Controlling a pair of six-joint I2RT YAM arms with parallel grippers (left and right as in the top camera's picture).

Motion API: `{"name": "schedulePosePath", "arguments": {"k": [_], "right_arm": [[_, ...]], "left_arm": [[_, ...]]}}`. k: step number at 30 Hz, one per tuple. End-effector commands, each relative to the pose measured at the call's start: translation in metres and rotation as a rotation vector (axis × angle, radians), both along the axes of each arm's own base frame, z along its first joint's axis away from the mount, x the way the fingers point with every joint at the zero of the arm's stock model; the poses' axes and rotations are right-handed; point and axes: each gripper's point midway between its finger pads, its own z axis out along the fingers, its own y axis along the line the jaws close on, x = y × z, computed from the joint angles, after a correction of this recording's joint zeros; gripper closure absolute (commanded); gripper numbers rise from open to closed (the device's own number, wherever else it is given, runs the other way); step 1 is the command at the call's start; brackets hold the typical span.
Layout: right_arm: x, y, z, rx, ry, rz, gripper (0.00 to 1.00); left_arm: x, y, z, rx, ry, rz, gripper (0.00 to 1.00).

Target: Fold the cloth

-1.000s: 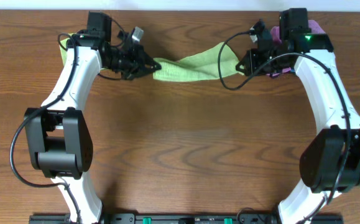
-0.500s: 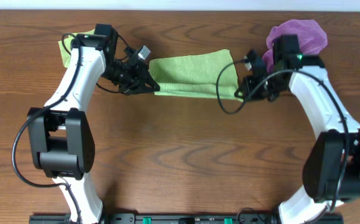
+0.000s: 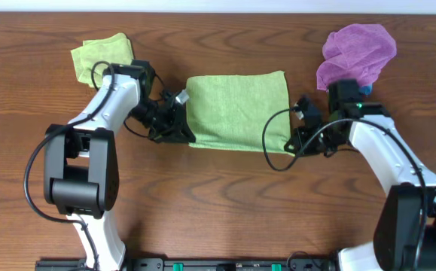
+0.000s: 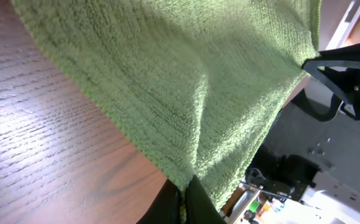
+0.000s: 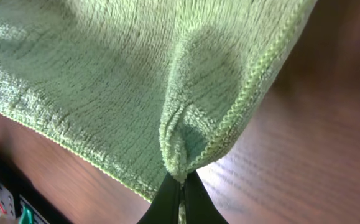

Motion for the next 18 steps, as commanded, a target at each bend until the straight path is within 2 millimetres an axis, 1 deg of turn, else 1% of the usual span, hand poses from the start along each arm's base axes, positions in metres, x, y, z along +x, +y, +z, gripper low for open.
{"name": "schedulePosePath", "arguments": {"k": [1,4,6,8,11,14,18], "right_arm": [[-0.004,0.002,0.001,0.0,-0.011,0.005,0.98],[0.003,0.002,0.003,0.002,-0.042,0.004,0.98],[0.012,0.003,0.004,0.004,-0.08,-0.002,0.98],[0.026,0.004,0.007,0.008,-0.14,-0.008,0.99],[0.05,0.005,0.014,0.011,-0.25,-0.008,0.99],[0.077,0.0,0.022,-0.016,-0.361,-0.046,0.99],[0.104,-0.004,0.031,-0.069,-0.477,-0.081,0.99]], "left_arm": [[-0.009,-0.005,0.0,-0.006,-0.01,-0.033,0.94],[-0.008,-0.011,0.0,-0.009,-0.017,-0.032,0.94],[0.0,-0.017,0.004,-0.037,-0.041,-0.007,0.94],[0.014,-0.022,0.012,-0.069,-0.082,0.034,0.94],[0.033,-0.023,0.016,-0.056,-0.143,0.085,0.94],[0.049,-0.02,0.014,-0.009,-0.185,0.136,0.94],[0.069,-0.015,0.009,0.04,-0.24,0.19,0.94]]}}
